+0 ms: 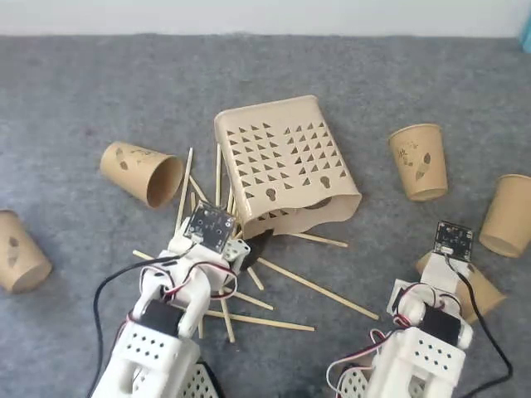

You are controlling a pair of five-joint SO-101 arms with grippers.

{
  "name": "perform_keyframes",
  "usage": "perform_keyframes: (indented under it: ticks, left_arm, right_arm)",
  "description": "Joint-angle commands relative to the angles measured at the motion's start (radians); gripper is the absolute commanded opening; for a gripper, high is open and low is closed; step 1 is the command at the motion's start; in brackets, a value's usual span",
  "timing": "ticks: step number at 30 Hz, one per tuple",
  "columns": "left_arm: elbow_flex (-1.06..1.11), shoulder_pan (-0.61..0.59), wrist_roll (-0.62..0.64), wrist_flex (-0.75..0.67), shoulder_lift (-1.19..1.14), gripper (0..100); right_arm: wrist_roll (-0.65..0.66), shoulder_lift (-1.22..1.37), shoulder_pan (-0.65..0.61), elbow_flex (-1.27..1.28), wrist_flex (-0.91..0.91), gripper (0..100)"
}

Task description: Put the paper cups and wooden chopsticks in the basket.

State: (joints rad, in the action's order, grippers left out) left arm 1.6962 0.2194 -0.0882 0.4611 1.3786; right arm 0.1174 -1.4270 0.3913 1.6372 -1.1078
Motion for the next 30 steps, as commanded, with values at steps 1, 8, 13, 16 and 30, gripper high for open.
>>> perform_keyframes:
  ticks: [1, 8, 13, 16, 30]
  left_arm:
    - [-0.065, -0.023, 0.021, -0.14, -0.181, 32]
    - [-0.171, -0.025, 0.023, -0.287, -0.48, 31]
    - [-0.246, -0.025, 0.021, -0.423, -0.678, 22]
    - [-0.314, -0.025, 0.021, -0.437, -0.786, 19]
    - [-0.522, -0.014, 0.037, -0.261, -0.845, 1]
  right_arm:
    - [0.011, -0.004, 0.019, -0.032, 0.022, 0.6]
    - [0.012, -0.004, 0.019, -0.032, 0.022, 0.6]
    - [0.012, -0.004, 0.019, -0.032, 0.022, 0.6]
    - [0.012, -0.004, 0.019, -0.032, 0.022, 0.6]
    - [0.012, -0.004, 0.018, -0.032, 0.022, 0.6]
